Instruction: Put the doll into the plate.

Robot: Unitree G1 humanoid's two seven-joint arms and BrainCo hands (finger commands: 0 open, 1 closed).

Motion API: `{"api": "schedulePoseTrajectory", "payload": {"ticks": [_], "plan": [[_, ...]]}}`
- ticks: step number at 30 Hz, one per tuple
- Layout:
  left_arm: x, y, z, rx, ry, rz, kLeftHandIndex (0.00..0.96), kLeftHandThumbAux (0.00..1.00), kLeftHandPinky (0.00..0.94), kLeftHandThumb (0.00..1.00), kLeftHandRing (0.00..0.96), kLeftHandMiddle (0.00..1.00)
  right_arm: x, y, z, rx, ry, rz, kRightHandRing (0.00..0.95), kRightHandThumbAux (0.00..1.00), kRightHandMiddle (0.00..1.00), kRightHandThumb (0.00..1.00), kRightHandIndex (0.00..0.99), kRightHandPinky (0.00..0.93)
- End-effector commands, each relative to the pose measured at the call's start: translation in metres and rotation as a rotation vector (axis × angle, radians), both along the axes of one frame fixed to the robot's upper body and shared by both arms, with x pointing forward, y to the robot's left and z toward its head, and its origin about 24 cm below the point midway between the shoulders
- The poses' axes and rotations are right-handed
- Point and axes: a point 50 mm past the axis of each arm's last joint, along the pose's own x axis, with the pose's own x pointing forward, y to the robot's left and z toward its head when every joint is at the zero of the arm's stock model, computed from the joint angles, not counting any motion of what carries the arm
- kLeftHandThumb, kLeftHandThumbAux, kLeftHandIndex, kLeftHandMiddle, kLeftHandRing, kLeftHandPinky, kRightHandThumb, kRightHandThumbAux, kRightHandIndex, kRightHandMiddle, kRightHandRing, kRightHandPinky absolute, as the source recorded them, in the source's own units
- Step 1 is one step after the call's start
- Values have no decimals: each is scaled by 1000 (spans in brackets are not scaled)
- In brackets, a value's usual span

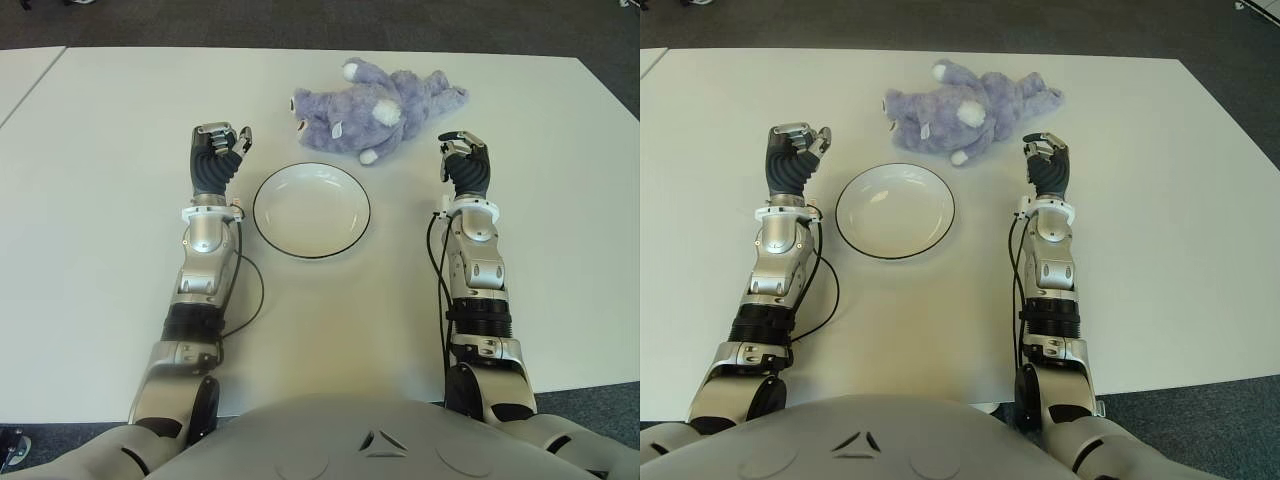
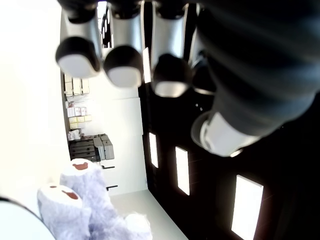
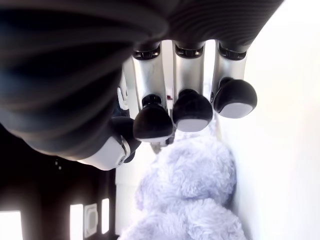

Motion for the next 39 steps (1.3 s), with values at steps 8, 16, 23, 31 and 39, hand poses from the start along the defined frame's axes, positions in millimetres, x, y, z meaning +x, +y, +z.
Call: {"api": "schedulePoseTrajectory", "payload": {"ticks": [8,16,23,31,39], "plan": [[-25,-3,-48,-42,183,31,812,768,893,480,897,890,-5,17,13,-259,-51,-127,870,712,881,721,441,878],[-24,-3,-48,-36,182,32,811,764,892,484,898,890,-8,22,20,-459,-96,-158,867,712,876,722,441,870],[-22,-3,-49,-31,187,17,828,781,886,450,899,894,-6,25,31,-621,-128,-181,860,712,869,723,441,865],[-21,-4,-50,-33,182,13,828,781,890,455,899,894,-4,28,40,-744,-150,-161,847,711,858,721,442,844],[-21,-4,-51,-37,177,12,825,770,893,472,899,893,-3,31,50,-843,-238,-59,841,710,853,724,442,847]]}}
